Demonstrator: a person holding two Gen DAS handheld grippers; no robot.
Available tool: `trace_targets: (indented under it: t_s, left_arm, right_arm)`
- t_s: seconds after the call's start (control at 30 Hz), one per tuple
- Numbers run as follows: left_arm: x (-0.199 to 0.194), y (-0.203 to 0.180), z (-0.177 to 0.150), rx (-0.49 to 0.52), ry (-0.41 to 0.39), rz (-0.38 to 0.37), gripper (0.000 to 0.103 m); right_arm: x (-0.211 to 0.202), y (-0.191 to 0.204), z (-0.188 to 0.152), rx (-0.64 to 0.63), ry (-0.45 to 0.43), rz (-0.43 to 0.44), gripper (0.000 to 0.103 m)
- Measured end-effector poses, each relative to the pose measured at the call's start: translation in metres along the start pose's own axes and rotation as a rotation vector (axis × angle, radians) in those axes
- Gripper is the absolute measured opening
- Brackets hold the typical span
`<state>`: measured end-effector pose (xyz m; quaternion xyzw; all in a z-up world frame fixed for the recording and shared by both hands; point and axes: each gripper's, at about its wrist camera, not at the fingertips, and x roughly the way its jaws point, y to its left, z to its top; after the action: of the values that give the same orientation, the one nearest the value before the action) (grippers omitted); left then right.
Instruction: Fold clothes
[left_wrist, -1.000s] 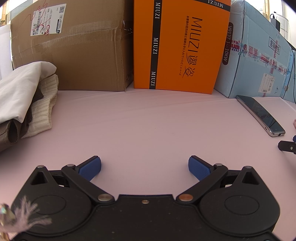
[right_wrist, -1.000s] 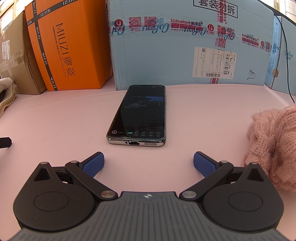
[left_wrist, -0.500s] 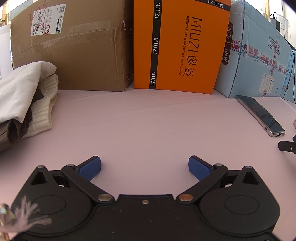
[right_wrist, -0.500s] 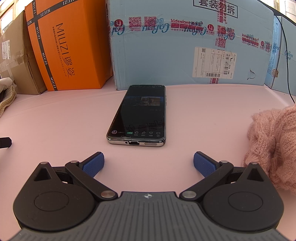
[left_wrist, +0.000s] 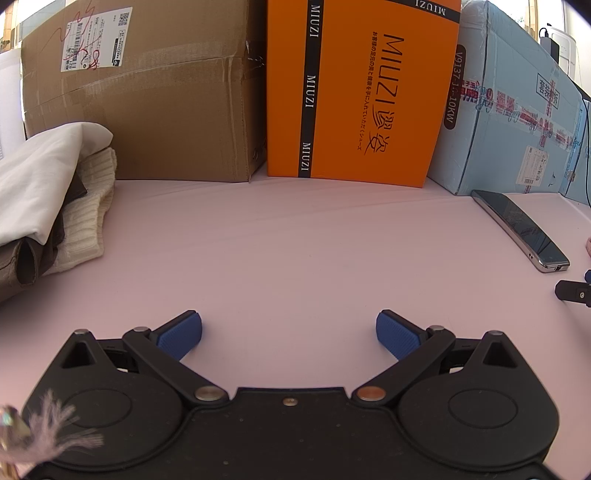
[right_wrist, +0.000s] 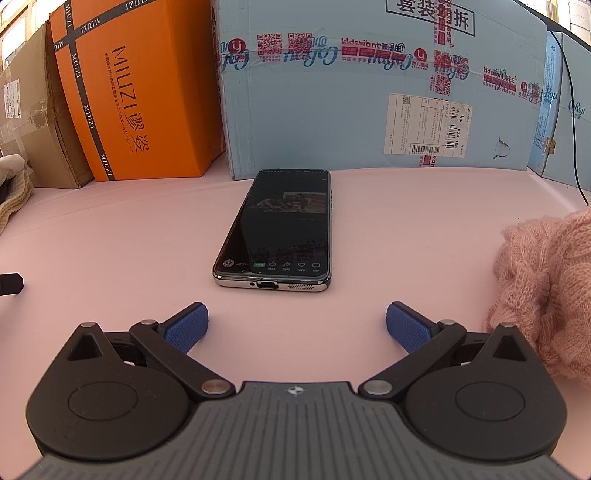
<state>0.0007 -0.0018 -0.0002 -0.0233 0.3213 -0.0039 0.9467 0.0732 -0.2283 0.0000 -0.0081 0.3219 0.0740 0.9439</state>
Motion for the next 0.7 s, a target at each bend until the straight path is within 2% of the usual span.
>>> trace_targets:
  t_s: [0.7]
  left_arm:
    - [-0.0005,-0.0018,0.0006,0.0,0.0,0.0,0.103]
  right_arm:
    - [-0.0016,-0.0004,0.0025,0.0,0.001,0.0,0.103]
